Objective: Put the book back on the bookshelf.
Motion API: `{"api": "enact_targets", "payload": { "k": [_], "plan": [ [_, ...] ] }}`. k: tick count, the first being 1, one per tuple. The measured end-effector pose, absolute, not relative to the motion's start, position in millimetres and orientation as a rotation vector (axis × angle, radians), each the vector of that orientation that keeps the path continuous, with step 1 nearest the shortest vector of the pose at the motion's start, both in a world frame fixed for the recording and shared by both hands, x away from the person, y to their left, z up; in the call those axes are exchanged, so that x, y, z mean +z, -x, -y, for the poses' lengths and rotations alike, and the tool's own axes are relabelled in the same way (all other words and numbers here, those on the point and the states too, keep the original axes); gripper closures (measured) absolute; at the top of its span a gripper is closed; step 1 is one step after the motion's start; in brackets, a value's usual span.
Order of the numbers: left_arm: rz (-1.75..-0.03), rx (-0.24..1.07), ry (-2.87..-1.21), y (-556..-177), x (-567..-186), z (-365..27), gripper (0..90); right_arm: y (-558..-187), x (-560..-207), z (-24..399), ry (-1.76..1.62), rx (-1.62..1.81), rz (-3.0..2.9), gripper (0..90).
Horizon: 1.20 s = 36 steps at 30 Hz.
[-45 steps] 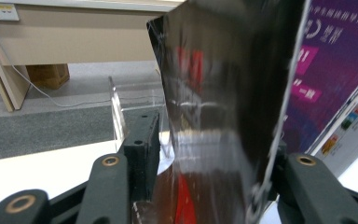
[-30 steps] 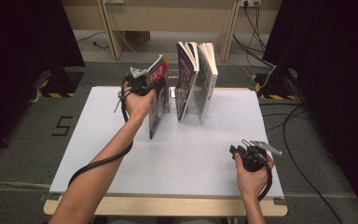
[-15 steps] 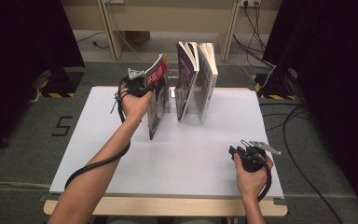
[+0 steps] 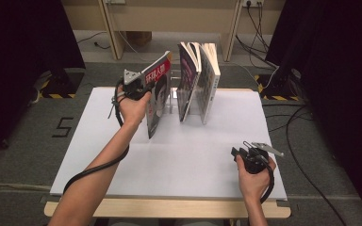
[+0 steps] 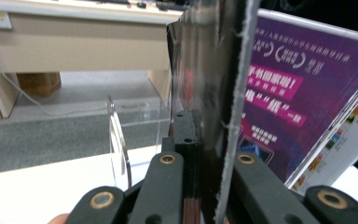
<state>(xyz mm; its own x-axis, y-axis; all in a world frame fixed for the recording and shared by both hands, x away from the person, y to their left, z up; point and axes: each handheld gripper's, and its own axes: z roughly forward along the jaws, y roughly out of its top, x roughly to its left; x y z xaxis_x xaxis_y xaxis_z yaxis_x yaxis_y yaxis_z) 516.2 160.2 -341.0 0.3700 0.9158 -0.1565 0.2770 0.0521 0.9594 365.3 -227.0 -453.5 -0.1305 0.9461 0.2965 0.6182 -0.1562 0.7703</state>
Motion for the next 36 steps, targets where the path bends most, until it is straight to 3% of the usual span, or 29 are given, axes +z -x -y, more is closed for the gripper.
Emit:
{"api": "enact_targets", "payload": {
  "k": [15, 26, 32, 36],
  "plan": [
    [-1.088, 0.804, -1.34, -538.6, -344.0, -158.1, 86.5, -366.2, -454.3, 230.9, -1.773, 1.19, -1.736, 64.0],
    [-1.052, 0.782, -1.392, -523.6, -355.4, -161.6, 85.7, -366.1, -454.3, 230.5, -1.767, 1.189, -1.741, 63.9],
    [-1.057, 0.7, -1.45, -518.0, -353.9, -159.5, 80.9, -366.4, -454.4, 228.4, -1.768, 1.19, -1.744, 63.9],
    [-1.09, 0.698, -1.439, -520.9, -346.1, -158.6, 71.6, -367.0, -455.4, 228.3, -1.767, 1.187, -1.743, 63.9]
  ]
}}
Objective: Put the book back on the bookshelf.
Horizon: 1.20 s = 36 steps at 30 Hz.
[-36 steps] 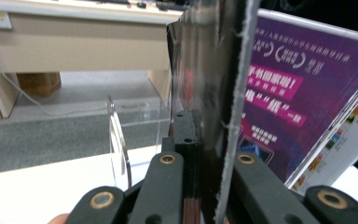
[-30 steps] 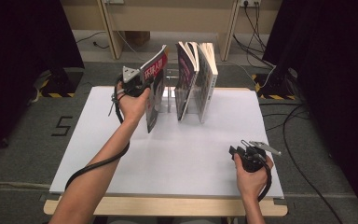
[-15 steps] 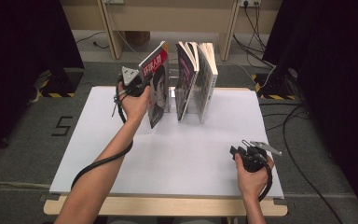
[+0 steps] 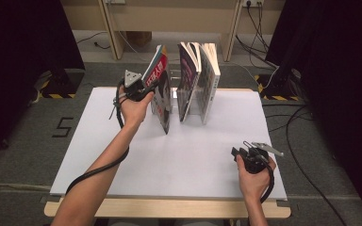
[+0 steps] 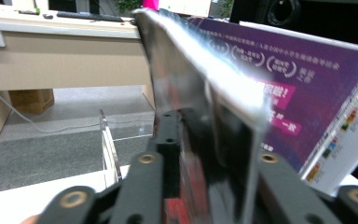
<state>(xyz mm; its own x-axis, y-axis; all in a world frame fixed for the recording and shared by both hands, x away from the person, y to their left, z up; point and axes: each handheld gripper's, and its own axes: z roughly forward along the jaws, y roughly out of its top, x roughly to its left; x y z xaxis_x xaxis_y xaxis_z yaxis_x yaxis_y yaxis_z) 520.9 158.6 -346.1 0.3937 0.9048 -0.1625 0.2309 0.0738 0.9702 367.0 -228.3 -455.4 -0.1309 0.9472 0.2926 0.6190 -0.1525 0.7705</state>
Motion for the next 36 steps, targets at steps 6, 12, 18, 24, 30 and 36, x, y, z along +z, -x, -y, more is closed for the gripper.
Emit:
{"api": "enact_targets", "payload": {
  "k": [6, 12, 18, 24, 30, 36],
  "plan": [
    [-1.141, 0.668, -1.404, -527.5, -334.3, -155.8, 64.8, -366.8, -455.4, 229.3, -1.776, 1.188, -1.744, 63.8],
    [-1.205, 0.625, -1.404, -535.4, -333.1, -151.4, 64.2, -366.6, -454.7, 230.0, -1.775, 1.19, -1.746, 63.8],
    [-1.278, 0.593, -1.422, -547.4, -336.1, -148.3, 63.2, -367.3, -455.7, 230.6, -1.779, 1.193, -1.746, 63.7],
    [-1.261, 0.642, -1.438, -554.1, -328.8, -140.7, 57.6, -367.0, -455.5, 230.8, -1.795, 1.193, -1.745, 63.4],
    [-1.293, 0.661, -1.444, -561.9, -323.4, -134.7, 55.0, -367.3, -455.7, 231.8, -1.782, 1.193, -1.754, 63.3],
    [-1.332, 0.631, -1.484, -570.0, -322.4, -132.6, 67.4, -367.3, -455.2, 232.6, -1.786, 1.198, -1.748, 63.2]
  ]
}}
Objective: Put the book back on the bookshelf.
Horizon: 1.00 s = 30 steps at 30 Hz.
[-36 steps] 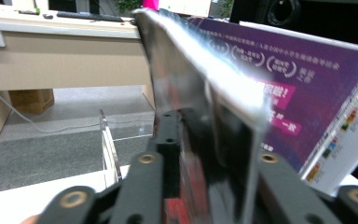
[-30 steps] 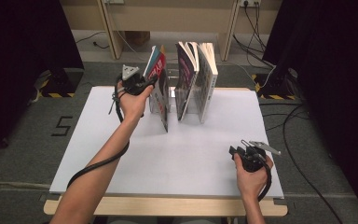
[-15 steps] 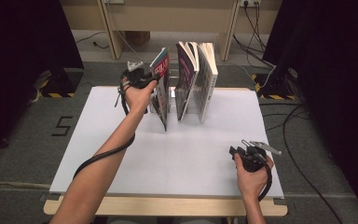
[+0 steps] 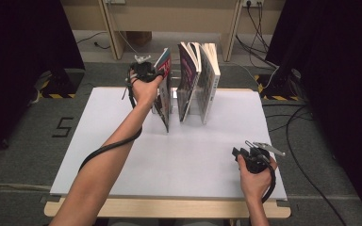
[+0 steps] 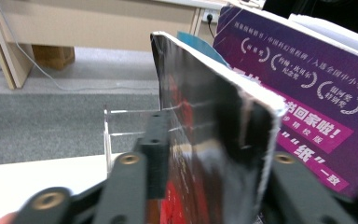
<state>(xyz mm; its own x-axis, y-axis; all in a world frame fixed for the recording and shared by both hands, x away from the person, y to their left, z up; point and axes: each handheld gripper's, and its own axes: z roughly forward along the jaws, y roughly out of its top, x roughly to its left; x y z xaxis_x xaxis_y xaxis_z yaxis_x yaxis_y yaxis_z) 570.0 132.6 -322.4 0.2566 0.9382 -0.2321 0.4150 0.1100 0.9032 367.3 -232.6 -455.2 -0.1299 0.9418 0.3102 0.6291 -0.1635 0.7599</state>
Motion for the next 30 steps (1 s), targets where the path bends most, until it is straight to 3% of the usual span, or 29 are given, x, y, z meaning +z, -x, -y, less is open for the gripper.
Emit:
{"api": "enact_targets", "payload": {
  "k": [5, 9, 17, 25, 30],
  "plan": [
    [-1.367, 0.596, -1.506, -572.5, -324.9, -136.4, 81.1, -367.9, -456.6, 232.3, -1.798, 1.197, -1.748, 63.1],
    [-1.367, 0.563, -1.508, -571.7, -324.6, -139.9, 85.8, -367.9, -456.7, 231.6, -1.805, 1.197, -1.753, 63.1],
    [-1.219, 0.585, -1.504, -557.5, -315.7, -136.9, 86.5, -367.8, -457.4, 229.5, -1.813, 1.195, -1.756, 63.1],
    [-1.083, 0.767, -1.444, -550.5, -294.6, -138.6, 86.5, -367.3, -457.1, 229.4, -1.808, 1.19, -1.761, 63.1],
    [-1.085, 0.855, -1.4, -557.3, -307.5, -146.3, 86.5, -367.7, -458.5, 230.1, -1.8, 1.191, -1.761, 63.1]
  ]
}}
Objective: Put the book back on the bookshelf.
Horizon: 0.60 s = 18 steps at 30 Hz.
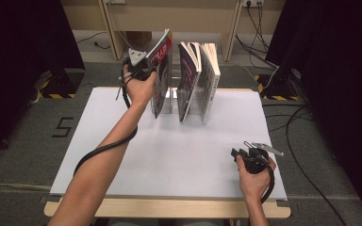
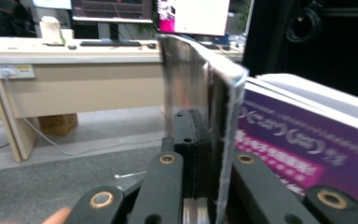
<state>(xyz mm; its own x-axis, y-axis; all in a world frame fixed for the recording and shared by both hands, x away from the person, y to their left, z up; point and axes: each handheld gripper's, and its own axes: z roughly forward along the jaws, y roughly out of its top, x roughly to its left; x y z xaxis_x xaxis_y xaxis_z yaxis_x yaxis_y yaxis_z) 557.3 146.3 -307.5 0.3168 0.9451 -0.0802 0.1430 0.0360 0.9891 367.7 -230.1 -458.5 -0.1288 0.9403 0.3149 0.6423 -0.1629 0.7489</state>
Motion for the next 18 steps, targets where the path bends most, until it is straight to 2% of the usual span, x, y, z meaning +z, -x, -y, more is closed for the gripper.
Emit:
{"api": "enact_targets", "payload": {
  "k": [3, 8, 13, 18],
  "plan": [
    [-1.12, 0.882, -1.39, -562.3, -327.5, -155.3, 86.4, -367.9, -458.9, 230.3, -1.795, 1.192, -1.762, 63.1],
    [-1.107, 0.902, -1.401, -558.4, -331.5, -163.3, 86.0, -368.5, -458.9, 230.3, -1.804, 1.19, -1.761, 63.2],
    [-1.104, 0.824, -1.414, -556.1, -330.4, -163.4, 84.0, -368.3, -458.9, 228.3, -1.795, 1.185, -1.768, 63.2],
    [-1.127, 0.774, -1.409, -557.6, -325.6, -164.3, 76.6, -368.2, -459.2, 228.3, -1.797, 1.183, -1.771, 63.2]
  ]
}}
